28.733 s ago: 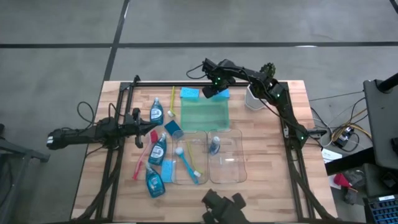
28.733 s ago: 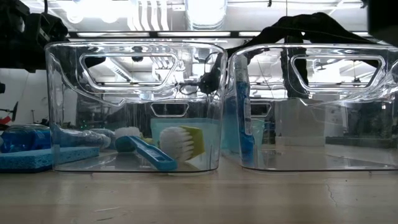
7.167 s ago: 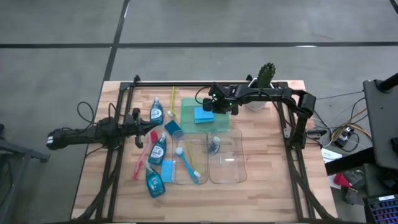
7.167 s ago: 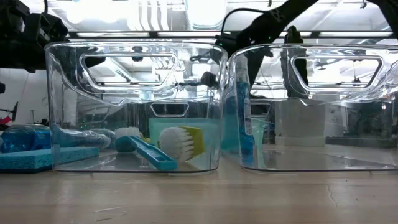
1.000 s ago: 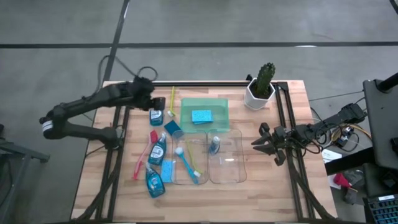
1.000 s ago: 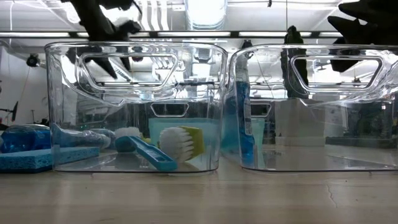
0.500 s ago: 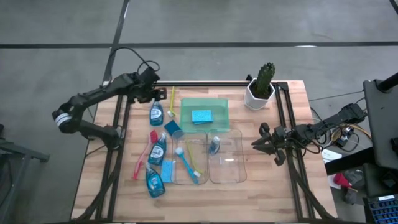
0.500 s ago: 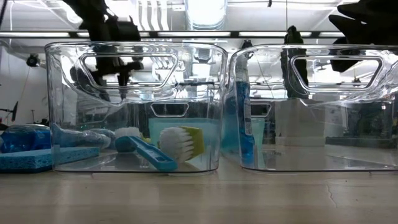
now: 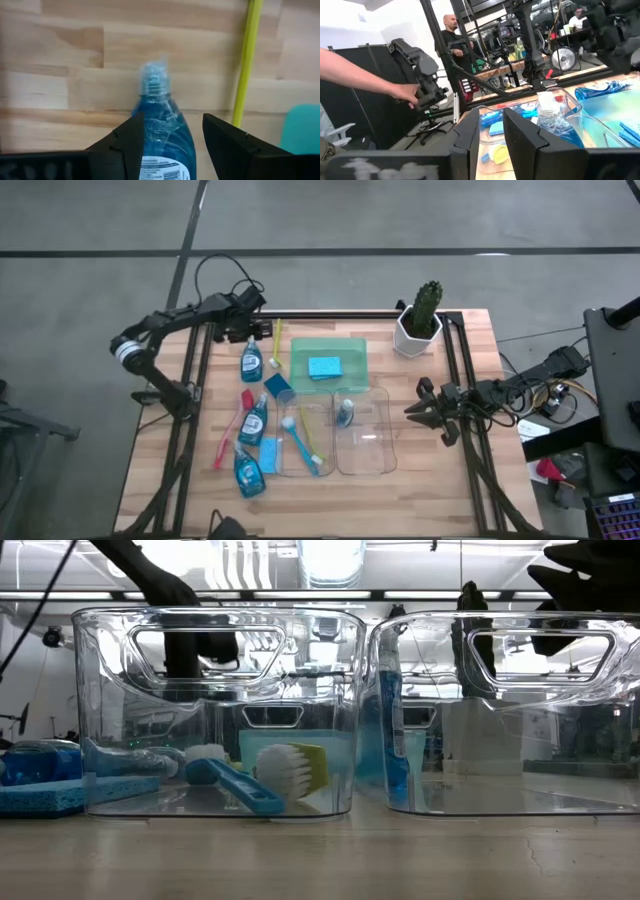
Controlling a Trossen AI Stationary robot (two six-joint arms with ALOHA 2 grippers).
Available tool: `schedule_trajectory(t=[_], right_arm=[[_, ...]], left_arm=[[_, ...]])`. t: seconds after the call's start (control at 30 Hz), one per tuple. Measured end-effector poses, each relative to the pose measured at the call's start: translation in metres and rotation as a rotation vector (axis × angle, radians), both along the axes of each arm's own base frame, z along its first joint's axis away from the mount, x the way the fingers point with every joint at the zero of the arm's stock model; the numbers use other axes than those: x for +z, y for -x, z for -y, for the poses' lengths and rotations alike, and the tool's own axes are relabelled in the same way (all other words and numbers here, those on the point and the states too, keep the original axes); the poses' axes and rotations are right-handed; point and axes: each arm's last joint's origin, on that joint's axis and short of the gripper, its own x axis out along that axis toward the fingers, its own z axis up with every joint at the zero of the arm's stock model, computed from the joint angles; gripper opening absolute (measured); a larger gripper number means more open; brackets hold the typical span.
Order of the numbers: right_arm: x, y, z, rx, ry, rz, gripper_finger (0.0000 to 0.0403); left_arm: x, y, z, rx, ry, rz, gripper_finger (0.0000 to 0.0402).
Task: Pick & Place Kitchen Sink Supplies
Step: Put the blue dishwashing liquid bottle into the right transparent bin
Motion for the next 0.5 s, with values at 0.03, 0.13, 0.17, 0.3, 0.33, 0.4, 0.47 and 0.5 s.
schedule_trajectory(t=[0.03,0.13,0.17,0.3,0.33,0.4,0.47,0.5], right_arm=[[0.000,0.000,0.000,0.000,-0.001,0.000,0.0086],[0.000,0.000,0.000,0.000,0.001,0.000,0.0089],[0.000,0.000,0.000,0.000,0.000,0.000,0.0089],[0.000,0.000,0.000,0.000,0.000,0.000,0.0085],[0.000,0.000,0.000,0.000,-0.001,0.000,0.0083],[0.000,0.000,0.000,0.000,0.001,0.000,0.0078],[0.000,0.000,0.000,0.000,0.000,0.000,0.0074],[0.000,0.000,0.000,0.000,-0.001,0.000,0.0072]], left_arm=[[-0.004,-0.001,-0.001,-0.003,0.009,-0.010,0.0191],[-0.013,-0.002,-0.005,-0.020,0.015,-0.059,0.0191],[-0.016,-0.002,-0.007,-0.022,0.016,-0.069,0.0191],[-0.025,-0.006,-0.015,-0.046,0.004,-0.075,0.0191],[-0.027,-0.006,-0.016,-0.047,0.006,-0.074,0.0191],[-0.031,-0.007,-0.018,-0.045,0.007,-0.076,0.0191],[-0.036,-0.007,-0.022,-0.038,0.009,-0.078,0.0191],[-0.039,-0.008,-0.023,-0.036,0.014,-0.079,0.0191]])
